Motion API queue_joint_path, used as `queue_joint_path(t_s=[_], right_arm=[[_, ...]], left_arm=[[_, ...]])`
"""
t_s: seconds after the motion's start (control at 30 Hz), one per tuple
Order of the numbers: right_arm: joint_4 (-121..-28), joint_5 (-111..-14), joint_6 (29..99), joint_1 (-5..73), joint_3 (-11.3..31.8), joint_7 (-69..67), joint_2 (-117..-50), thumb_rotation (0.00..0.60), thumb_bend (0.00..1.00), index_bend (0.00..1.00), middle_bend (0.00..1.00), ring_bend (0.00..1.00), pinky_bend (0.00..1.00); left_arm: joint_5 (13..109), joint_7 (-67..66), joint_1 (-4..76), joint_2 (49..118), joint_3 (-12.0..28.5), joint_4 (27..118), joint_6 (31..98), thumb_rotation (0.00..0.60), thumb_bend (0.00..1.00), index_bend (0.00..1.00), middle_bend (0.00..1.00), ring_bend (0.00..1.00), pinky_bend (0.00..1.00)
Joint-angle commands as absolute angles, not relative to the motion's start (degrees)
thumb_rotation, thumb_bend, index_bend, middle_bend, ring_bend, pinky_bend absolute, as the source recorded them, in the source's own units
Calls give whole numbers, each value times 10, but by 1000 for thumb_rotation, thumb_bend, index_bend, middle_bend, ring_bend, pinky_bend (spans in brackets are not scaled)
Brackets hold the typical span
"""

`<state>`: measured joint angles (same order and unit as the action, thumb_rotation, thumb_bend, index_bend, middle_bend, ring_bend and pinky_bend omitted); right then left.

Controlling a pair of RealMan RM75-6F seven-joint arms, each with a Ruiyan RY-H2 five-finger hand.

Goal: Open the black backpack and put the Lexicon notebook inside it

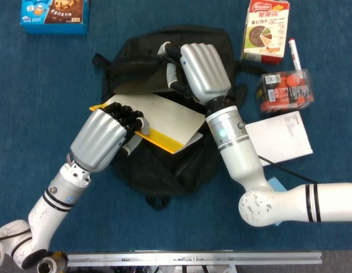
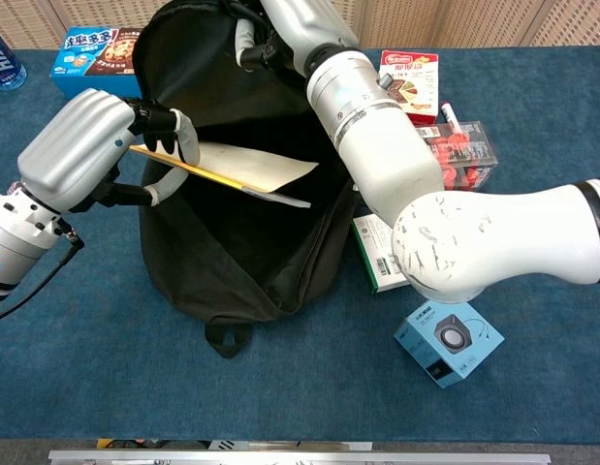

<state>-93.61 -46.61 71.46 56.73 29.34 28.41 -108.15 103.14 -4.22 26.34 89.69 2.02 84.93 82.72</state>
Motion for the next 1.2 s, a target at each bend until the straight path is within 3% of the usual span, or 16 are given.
queue_joint_path(t_s=[0.03, 0.53, 1.2], right_arm=[[-939, -462, 717, 570, 297, 286, -1083, 600, 738, 572, 548, 557, 759], [-945, -432, 726, 587, 320, 288, -1100, 600, 738, 572, 548, 557, 759], [-949, -427, 732, 593, 317, 286, -1102, 600, 738, 572, 548, 558, 759]], left_arm=[[1030, -74, 253, 915, 18, 836, 837, 600, 371, 617, 589, 504, 553], [1027, -128, 255, 980, 18, 784, 833, 600, 371, 617, 593, 503, 553], [1001, -171, 264, 1063, 33, 715, 822, 600, 372, 618, 594, 503, 553]])
